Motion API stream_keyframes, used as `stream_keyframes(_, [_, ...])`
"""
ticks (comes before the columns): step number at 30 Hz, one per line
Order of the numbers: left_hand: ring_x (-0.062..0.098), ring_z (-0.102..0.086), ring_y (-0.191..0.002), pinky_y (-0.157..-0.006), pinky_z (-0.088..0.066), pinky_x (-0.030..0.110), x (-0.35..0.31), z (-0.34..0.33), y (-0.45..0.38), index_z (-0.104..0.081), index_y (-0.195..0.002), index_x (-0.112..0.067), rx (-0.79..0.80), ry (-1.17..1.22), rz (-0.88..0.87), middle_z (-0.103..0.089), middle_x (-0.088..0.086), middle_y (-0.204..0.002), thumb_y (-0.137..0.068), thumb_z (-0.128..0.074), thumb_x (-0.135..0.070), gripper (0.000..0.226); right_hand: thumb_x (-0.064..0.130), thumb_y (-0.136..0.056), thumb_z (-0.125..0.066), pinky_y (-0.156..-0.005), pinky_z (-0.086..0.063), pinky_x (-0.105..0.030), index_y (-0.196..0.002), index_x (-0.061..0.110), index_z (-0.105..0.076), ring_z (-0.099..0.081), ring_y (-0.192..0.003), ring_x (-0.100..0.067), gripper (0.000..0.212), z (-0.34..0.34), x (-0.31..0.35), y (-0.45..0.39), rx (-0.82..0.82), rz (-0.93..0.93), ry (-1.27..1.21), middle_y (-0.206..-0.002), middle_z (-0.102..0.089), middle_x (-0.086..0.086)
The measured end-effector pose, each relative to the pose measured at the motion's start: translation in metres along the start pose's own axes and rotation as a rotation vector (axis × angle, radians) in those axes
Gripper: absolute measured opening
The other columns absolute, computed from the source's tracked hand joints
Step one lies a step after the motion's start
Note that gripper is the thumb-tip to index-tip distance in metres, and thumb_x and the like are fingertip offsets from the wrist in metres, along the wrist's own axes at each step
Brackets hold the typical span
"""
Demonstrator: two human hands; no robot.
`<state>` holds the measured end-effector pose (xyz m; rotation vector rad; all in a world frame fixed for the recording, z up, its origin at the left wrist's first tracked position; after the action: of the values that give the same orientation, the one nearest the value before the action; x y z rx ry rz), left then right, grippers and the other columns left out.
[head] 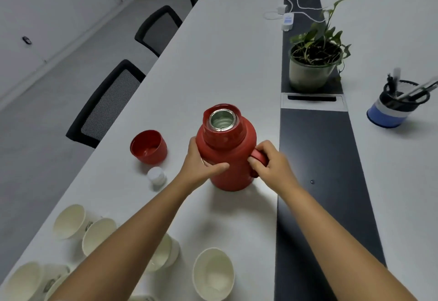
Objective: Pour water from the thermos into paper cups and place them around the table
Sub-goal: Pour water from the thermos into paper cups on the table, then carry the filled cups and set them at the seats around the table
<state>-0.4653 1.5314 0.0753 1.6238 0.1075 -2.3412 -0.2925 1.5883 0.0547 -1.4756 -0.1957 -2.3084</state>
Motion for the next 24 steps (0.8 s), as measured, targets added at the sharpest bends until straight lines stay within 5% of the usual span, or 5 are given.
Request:
stream_keyframes(7, [-0.021,-0.045,-0.100,-0.083,-0.037,0.003,-0.001,0.008,0.022,-0.035,-0.125,-0.020,-0.002,-0.035,0.047,-0.047,-0.013,-0.122,-0.067,-0.073,-0.031,0.071,0.014,-0.084,-0.057,-0.074,-0.041,-0.025,-0.103,0.012,-0.054,-0.051,-0.079,-0.018,0.019,-0.002,0.005,0.018,-0.058,-0.036,0.077,-0.089,-0.055,0.002])
stream_keyframes(10, [0.006,-0.032,-0.129,-0.104,-0.033,0.026,0.004,0.022,0.065,-0.023,-0.141,-0.013,-0.042,-0.104,0.081,-0.030,0.001,-0.147,-0.082,-0.065,-0.021,0.072,0.013,-0.085,-0.056,-0.090,-0.041,-0.035,-0.121,0.009,-0.047,-0.050,-0.103,-0.021,0.038,0.004,0.008,0.051,-0.141,-0.107,0.115,-0.118,-0.054,-0.008])
stream_keyframes(14, [-0.002,-0.047,-0.114,-0.091,-0.040,0.004,0.009,0.048,0.159,-0.044,-0.120,-0.030,-0.162,-0.072,-0.066,-0.049,-0.009,-0.123,-0.083,-0.061,-0.016,0.042,0.011,-0.085,-0.056,-0.083,-0.041,-0.029,-0.114,0.014,-0.052,-0.050,-0.105,-0.018,0.029,0.006,0.007,0.135,-0.230,-0.229,0.018,-0.119,-0.054,-0.004])
stream_keyframes(18, [0.000,-0.061,-0.085,-0.079,-0.048,0.011,0.034,0.063,0.260,-0.055,-0.096,-0.039,-0.285,-0.019,-0.102,-0.066,-0.016,-0.090,-0.074,-0.055,-0.033,0.023,-0.002,-0.080,-0.059,-0.078,-0.045,-0.007,-0.092,0.025,-0.056,-0.059,-0.094,-0.016,0.029,-0.021,0.014,0.235,0.002,-0.263,-0.035,-0.095,-0.060,0.013])
stream_keyframes(24, [0.006,-0.058,-0.062,-0.057,-0.043,0.004,0.118,0.043,0.341,-0.061,-0.068,-0.032,-0.344,0.070,0.288,-0.064,-0.004,-0.062,-0.077,-0.066,0.002,0.035,0.005,-0.072,-0.070,-0.094,-0.038,-0.025,-0.106,0.047,-0.037,-0.048,-0.109,-0.003,0.063,-0.085,0.024,0.312,0.180,-0.409,-0.137,-0.119,-0.047,0.024])
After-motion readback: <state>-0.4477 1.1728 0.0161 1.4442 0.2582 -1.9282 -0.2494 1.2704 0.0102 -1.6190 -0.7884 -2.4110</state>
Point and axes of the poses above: each hand's wrist, its own y-axis away from the middle knuckle, its own z-axis out of the back of the hand, x = y × z, the point moved 1 cm from there along -y, towards the middle knuckle
